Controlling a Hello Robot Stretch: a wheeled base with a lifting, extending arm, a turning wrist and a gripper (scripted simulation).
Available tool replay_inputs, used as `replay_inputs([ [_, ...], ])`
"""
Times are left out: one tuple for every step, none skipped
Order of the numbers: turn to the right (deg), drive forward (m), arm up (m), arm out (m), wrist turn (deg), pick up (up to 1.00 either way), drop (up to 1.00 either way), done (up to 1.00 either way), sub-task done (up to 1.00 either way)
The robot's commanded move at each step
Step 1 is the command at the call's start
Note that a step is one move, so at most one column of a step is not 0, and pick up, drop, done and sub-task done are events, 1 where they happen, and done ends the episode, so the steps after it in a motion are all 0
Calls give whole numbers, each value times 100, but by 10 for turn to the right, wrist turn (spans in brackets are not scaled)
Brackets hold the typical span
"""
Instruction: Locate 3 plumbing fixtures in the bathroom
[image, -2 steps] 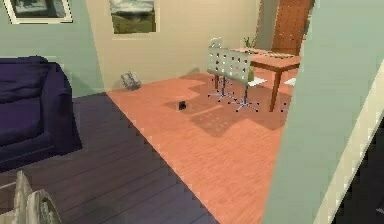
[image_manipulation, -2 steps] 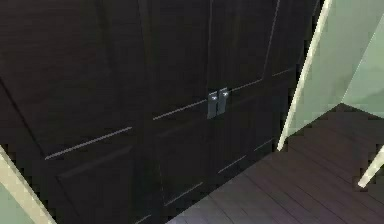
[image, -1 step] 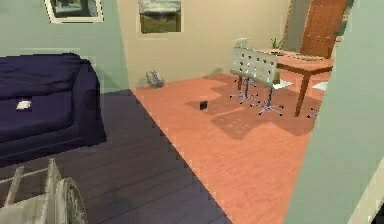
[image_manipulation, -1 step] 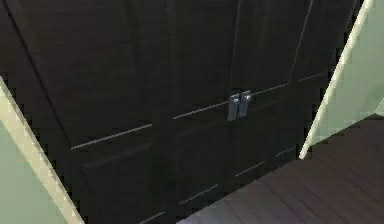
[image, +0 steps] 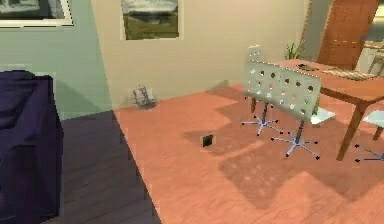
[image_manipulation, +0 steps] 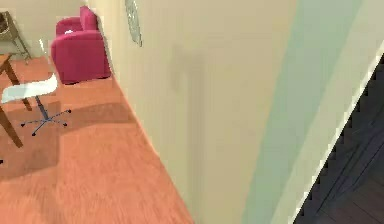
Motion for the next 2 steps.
replay_inputs([
  [0, 100, 0, 0, 0, 0, 0, 0, 0],
  [0, 100, 0, 0, 0, 0, 0, 0, 0],
])
